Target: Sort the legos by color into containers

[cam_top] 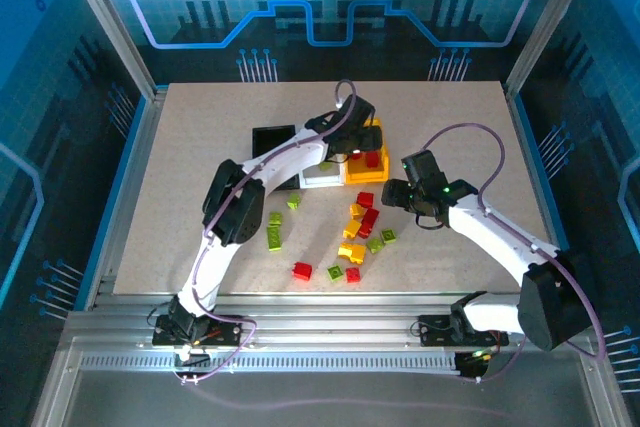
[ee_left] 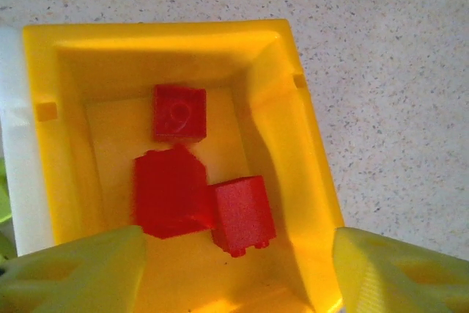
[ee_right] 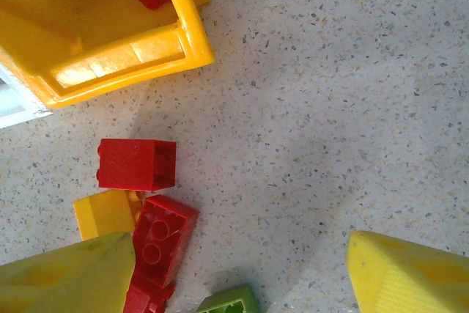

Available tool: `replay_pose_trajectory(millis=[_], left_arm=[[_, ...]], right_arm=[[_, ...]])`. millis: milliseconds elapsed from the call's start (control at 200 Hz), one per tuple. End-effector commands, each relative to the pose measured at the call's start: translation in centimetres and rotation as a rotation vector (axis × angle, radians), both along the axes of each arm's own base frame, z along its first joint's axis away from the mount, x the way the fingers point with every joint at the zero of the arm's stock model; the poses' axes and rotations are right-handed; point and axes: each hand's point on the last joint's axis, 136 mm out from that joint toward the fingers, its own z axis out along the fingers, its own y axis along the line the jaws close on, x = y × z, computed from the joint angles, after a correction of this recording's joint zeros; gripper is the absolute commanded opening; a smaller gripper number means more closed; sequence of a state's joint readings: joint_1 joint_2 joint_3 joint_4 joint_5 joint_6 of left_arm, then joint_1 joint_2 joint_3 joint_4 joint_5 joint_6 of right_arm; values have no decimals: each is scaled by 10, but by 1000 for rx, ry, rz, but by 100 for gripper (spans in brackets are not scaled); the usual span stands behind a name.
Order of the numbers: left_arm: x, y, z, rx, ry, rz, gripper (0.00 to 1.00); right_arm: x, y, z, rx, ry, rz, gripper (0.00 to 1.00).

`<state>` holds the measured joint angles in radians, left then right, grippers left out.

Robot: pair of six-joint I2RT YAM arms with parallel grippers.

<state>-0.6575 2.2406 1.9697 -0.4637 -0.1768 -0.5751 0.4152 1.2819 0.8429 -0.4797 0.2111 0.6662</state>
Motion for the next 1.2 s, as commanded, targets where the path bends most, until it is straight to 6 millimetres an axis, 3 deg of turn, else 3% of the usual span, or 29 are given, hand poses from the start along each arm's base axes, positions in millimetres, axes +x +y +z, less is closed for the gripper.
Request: replay_pose_trajectory(millis=[0, 115, 230, 485, 595, 685, 851, 1196], left_arm=[[-29, -5, 73, -85, -83, -65, 78], [-72, 10, 96, -104, -96, -101, 89], [-124, 35, 89, -62, -59, -143, 95], [-251, 113, -1, 147, 257, -186, 95], [-295, 128, -24, 181, 348, -204, 95], [-322, 127, -39, 220, 391, -253, 93], [-342, 126, -65, 357, 437, -306, 84], [-325, 128, -95, 508, 423, -292, 71]], right_arm=[[3, -4, 11, 11, -19, -22, 78], [5, 0, 12, 27, -19, -4, 78], [6, 3, 11, 44, -11, 7, 78], [9, 6, 10, 53, -12, 13, 78], [9, 7, 4, 53, -1, 13, 78], [10, 8, 0, 54, 12, 14, 78], [11, 9, -1, 58, 16, 17, 78], [8, 3, 7, 41, -4, 12, 78]])
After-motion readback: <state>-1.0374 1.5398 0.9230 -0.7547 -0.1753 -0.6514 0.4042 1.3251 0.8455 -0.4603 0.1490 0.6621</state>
